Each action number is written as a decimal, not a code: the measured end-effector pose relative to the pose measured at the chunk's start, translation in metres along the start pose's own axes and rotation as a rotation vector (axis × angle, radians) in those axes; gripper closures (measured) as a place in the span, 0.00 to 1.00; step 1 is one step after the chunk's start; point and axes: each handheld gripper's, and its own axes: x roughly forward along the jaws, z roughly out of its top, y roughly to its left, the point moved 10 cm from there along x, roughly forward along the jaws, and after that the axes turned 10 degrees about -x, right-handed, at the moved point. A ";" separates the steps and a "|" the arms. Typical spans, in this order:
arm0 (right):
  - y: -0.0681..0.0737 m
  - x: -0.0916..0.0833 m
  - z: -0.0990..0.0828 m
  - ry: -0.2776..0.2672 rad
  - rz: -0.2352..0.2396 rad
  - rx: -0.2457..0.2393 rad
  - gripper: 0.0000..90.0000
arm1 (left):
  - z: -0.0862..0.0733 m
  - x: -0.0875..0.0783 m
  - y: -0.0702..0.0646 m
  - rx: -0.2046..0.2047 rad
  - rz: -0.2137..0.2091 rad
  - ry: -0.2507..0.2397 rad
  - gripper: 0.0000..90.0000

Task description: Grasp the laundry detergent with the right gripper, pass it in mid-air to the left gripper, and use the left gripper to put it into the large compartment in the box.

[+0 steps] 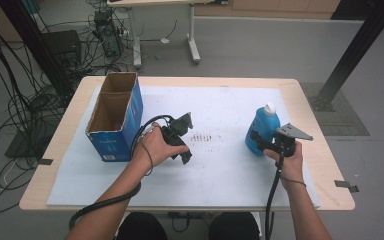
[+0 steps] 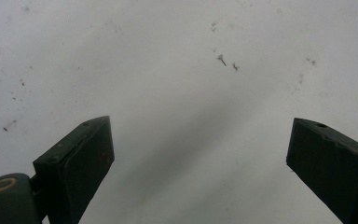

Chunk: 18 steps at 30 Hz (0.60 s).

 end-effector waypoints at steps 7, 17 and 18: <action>0.000 0.000 0.000 0.001 0.000 -0.002 0.46 | 0.000 0.000 0.000 0.001 0.001 0.002 0.09; 0.000 0.000 0.000 0.002 0.001 -0.004 0.46 | -0.001 0.000 0.001 -0.001 0.001 -0.002 0.09; 0.000 0.000 0.000 0.002 0.001 -0.004 0.46 | -0.001 0.000 0.001 -0.001 0.002 -0.001 0.09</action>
